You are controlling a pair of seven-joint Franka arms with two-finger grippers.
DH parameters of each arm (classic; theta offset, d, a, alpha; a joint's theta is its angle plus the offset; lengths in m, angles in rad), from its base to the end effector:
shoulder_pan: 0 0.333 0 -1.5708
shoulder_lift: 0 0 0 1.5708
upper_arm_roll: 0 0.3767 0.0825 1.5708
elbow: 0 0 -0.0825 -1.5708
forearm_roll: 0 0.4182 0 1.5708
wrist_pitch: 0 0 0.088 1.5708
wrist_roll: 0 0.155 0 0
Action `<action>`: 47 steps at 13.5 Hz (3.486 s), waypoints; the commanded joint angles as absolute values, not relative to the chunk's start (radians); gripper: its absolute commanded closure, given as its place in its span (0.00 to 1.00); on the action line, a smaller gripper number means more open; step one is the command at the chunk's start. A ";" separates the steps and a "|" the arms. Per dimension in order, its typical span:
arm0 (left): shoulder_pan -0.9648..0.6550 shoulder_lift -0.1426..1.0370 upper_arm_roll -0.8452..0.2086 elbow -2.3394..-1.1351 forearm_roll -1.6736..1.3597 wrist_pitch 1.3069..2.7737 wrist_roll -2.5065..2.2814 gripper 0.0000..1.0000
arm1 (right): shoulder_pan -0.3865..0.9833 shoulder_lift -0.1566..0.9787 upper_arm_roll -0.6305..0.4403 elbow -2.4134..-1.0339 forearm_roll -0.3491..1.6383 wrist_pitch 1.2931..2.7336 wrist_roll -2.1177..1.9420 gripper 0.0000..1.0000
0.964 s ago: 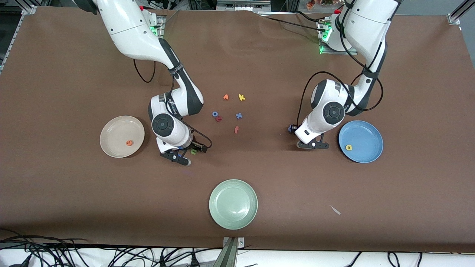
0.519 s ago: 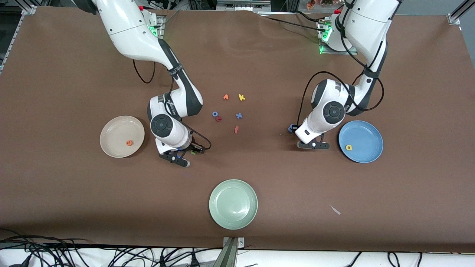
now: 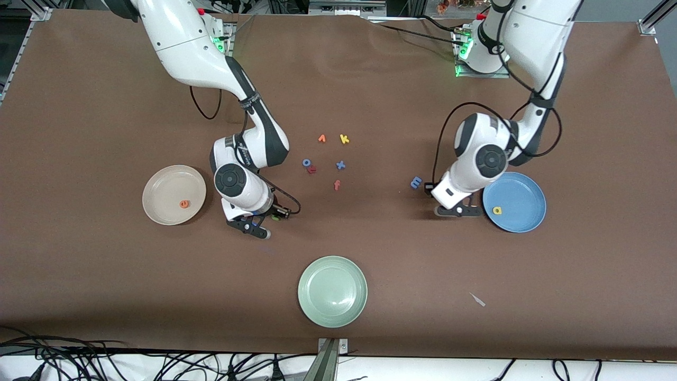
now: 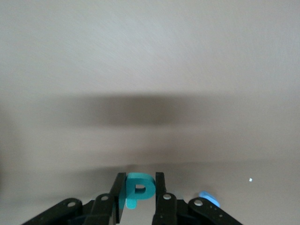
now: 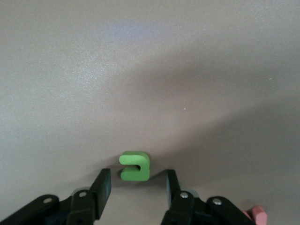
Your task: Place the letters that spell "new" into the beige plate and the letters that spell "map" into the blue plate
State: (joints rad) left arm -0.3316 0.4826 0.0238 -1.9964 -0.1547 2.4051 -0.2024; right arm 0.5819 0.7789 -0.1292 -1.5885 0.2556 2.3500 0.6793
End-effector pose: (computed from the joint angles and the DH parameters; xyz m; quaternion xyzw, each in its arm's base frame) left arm 0.6146 -0.2019 0.1887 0.9983 0.0054 -0.0465 0.0336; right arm 0.6744 0.3545 0.1492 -0.9819 0.1841 0.0269 0.0362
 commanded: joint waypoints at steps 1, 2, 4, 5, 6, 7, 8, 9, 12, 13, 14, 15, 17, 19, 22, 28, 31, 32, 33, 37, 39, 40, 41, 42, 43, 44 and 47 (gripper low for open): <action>-0.237 0.407 0.017 -2.006 -0.056 2.362 -0.109 0.84 | 0.574 0.802 -0.130 -1.555 0.273 2.349 0.646 0.46; -0.206 0.402 0.017 -2.006 -0.037 2.356 -0.059 0.84 | 0.572 0.802 -0.130 -1.555 0.273 2.349 0.646 0.46; -0.155 0.399 0.018 -2.013 -0.034 2.350 0.068 0.83 | 0.571 0.802 -0.130 -1.555 0.273 2.349 0.644 0.47; -0.137 0.402 0.023 -2.017 -0.034 2.350 0.139 0.81 | 0.569 0.802 -0.130 -1.555 0.273 2.349 0.644 0.50; -0.121 0.409 0.037 -2.020 -0.034 2.350 0.206 0.80 | 0.569 0.802 -0.130 -1.555 0.273 2.350 0.644 0.53; -0.120 0.420 0.057 -2.022 -0.034 2.350 0.259 0.78 | 0.569 0.802 -0.130 -1.557 0.273 2.350 0.646 0.55; -0.120 0.425 0.066 -2.022 -0.034 2.350 0.277 0.67 | 0.569 0.802 -0.130 -1.557 0.273 2.350 0.646 0.57; -0.118 0.429 0.066 -2.022 -0.034 2.350 0.281 0.57 | 0.569 0.805 -0.130 -1.557 0.273 2.358 0.646 0.59; -0.120 0.433 0.066 -2.020 -0.034 2.352 0.279 0.26 | 0.569 0.818 -0.130 -1.559 0.275 2.391 0.646 0.63; -0.120 0.431 0.066 -2.019 -0.037 2.352 0.272 0.23 | 0.569 0.821 -0.130 -1.560 0.275 2.402 0.646 0.65; -0.126 0.430 0.066 -2.017 -0.047 2.352 0.264 0.23 | 0.571 0.821 -0.130 -1.560 0.275 2.405 0.646 0.66; -0.135 0.430 0.064 -2.013 -0.051 2.352 0.253 0.23 | 0.571 0.821 -0.130 -1.560 0.275 2.405 0.646 0.68; -0.205 0.431 0.061 -2.008 -0.063 2.352 0.156 0.23 | 0.571 0.821 -0.130 -1.559 0.275 2.405 0.647 0.69; -0.296 0.440 0.060 -2.008 -0.113 2.352 -0.007 0.16 | 0.569 0.821 -0.130 -1.557 0.275 2.405 0.644 0.69; -0.421 0.472 0.055 -2.003 -0.146 2.365 -0.220 0.05 | 0.569 0.819 -0.130 -1.554 0.275 2.398 0.644 0.70; -0.483 0.531 0.046 -1.976 -0.149 2.419 -0.293 0.06 | 0.557 0.761 -0.149 -1.534 0.268 2.237 0.517 0.72; -0.497 0.548 0.037 -1.976 -0.146 2.421 -0.302 0.11 | 0.557 0.683 -0.198 -1.613 0.264 2.177 0.390 0.72; -0.500 0.552 0.037 -1.976 -0.147 2.430 -0.302 0.18 | 0.557 0.655 -0.219 -1.652 0.262 2.183 0.340 0.72; -0.505 0.555 0.037 -1.977 -0.149 2.434 -0.304 0.19 | 0.557 0.628 -0.235 -1.696 0.262 2.190 0.277 0.72; -0.523 0.561 0.026 -1.986 -0.138 2.434 -0.376 0.12 | 0.558 0.502 -0.291 -1.871 0.258 2.229 0.114 0.72; -0.522 0.563 0.026 -1.990 -0.137 2.434 -0.365 0.26 | 0.558 0.460 -0.319 -1.948 0.258 2.265 0.019 0.72; -0.522 0.566 0.026 -1.990 -0.137 2.434 -0.364 0.39 | 0.558 0.445 -0.331 -1.986 0.258 2.295 -0.023 0.72; -0.522 0.568 0.026 -1.990 -0.137 2.434 -0.364 0.51 | 0.558 0.431 -0.343 -2.020 0.258 2.319 -0.067 0.72; -0.519 0.568 0.026 -1.990 -0.135 2.434 -0.364 0.60 | 0.558 0.423 -0.359 -2.040 0.258 2.332 -0.107 0.72; -0.518 0.568 0.026 -1.990 -0.135 2.433 -0.364 0.65 | 0.558 0.419 -0.374 -2.051 0.258 2.333 -0.145 0.72; -0.517 0.568 0.028 -1.990 -0.135 2.433 -0.364 0.70 | 0.558 0.417 -0.385 -2.060 0.258 2.344 -0.181 0.72; -0.511 0.566 0.026 -1.990 -0.133 2.433 -0.361 0.85 | 0.557 0.422 -0.408 -2.083 0.258 2.384 -0.268 0.72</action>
State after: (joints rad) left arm -0.5129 0.5509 0.0232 -1.9932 -0.1239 2.4292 -0.3649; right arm 0.5514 0.4546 -0.3968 -2.0374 0.2553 2.3530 -0.2000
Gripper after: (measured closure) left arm 0.718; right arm 0.718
